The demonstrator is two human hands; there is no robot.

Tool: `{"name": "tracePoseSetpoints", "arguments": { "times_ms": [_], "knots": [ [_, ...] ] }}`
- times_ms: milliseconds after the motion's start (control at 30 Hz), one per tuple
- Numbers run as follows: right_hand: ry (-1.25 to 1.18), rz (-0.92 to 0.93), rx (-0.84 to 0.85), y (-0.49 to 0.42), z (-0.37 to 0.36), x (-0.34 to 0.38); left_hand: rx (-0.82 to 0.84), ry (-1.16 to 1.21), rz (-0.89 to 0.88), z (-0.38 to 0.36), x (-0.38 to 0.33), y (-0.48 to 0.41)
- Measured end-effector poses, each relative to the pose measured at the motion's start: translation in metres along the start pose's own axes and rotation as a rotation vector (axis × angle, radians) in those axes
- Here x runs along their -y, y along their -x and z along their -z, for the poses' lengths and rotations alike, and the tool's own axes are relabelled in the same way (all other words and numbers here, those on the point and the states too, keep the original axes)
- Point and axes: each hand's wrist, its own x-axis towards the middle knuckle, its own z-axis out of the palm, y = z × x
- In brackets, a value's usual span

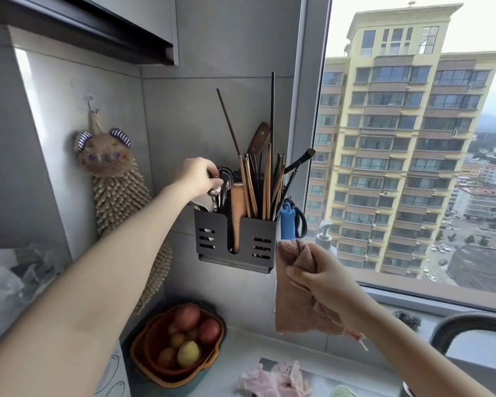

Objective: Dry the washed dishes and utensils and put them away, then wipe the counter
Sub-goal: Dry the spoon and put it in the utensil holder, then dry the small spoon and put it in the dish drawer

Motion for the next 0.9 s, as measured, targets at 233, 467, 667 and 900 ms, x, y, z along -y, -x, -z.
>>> {"name": "tracePoseSetpoints", "arguments": {
  "times_ms": [233,467,667,900],
  "knots": [
    [-0.094,-0.015,-0.017,0.015,0.017,0.001,-0.264,0.389,-0.015,0.015,-0.002,0.019],
    [-0.350,-0.124,-0.050,0.075,0.071,-0.016,-0.220,0.596,-0.174,0.042,-0.086,0.097],
    [-0.632,-0.274,-0.200,0.170,0.140,-0.047,0.174,0.841,-0.425,0.003,-0.208,0.190],
    [-0.675,-0.401,-0.510,0.284,0.235,-0.101,0.454,0.949,-0.624,-0.042,-0.350,0.286]
  ]
}}
